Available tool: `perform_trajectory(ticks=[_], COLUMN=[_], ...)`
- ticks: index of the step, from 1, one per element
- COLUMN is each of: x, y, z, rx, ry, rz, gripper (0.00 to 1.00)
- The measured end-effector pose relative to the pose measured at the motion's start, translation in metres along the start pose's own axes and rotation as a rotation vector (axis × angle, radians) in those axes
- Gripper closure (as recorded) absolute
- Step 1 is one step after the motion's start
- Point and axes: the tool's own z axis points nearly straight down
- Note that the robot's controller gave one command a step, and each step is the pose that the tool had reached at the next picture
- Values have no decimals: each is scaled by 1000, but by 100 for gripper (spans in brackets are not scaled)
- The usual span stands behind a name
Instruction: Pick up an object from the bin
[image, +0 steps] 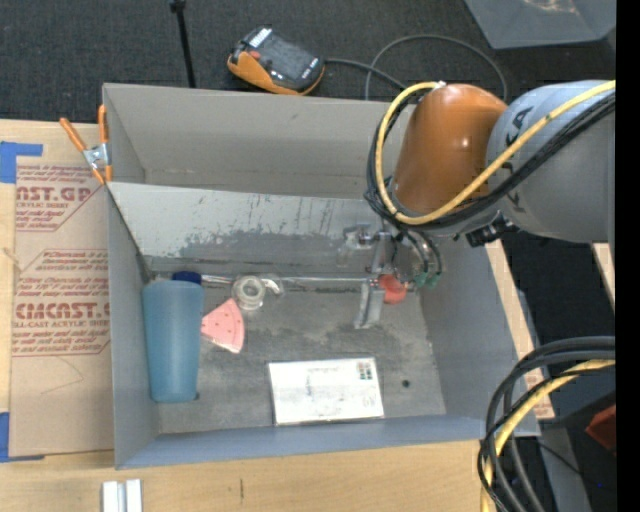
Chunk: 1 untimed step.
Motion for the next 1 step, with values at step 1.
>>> perform_trajectory(ticks=[1], x=[-2], y=[0], z=[-5], rx=[0], ry=[-8], rz=[0], gripper=[0])
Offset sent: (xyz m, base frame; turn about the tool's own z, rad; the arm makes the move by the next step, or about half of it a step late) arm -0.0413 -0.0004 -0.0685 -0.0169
